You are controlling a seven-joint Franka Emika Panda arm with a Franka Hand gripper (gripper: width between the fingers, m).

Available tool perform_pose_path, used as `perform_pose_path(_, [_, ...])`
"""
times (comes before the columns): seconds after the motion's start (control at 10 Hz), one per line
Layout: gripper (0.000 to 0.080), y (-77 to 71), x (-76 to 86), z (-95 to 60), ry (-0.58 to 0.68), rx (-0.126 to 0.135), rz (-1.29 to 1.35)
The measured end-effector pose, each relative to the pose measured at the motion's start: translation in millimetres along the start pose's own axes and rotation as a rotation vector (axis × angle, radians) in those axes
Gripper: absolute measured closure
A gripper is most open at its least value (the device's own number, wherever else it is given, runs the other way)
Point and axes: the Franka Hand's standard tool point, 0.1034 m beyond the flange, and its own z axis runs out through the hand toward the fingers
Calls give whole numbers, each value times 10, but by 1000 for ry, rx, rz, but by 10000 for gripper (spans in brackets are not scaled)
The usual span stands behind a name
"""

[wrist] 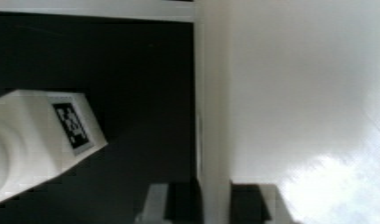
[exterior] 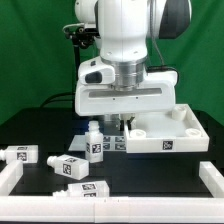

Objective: Assemble one leg

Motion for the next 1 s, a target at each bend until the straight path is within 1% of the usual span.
perform_pose_path(0.1, [745, 9, 9, -8, 1, 0, 2])
perform_pose_path(0.2, [745, 81, 72, -76, -12, 6, 16])
perform_pose_path(0.3, [745, 175, 227, -103, -9, 4, 31])
perform_pose_path(0.5, [745, 219, 522, -173, 10, -1, -3])
perform_pose_path(0.6, [745, 255, 553, -125, 11, -2, -41])
perform_pose_path(0.9, [745, 253, 543, -107, 7, -3, -40])
perform_pose_path(1.0, [745, 257, 540, -75, 4, -5, -17])
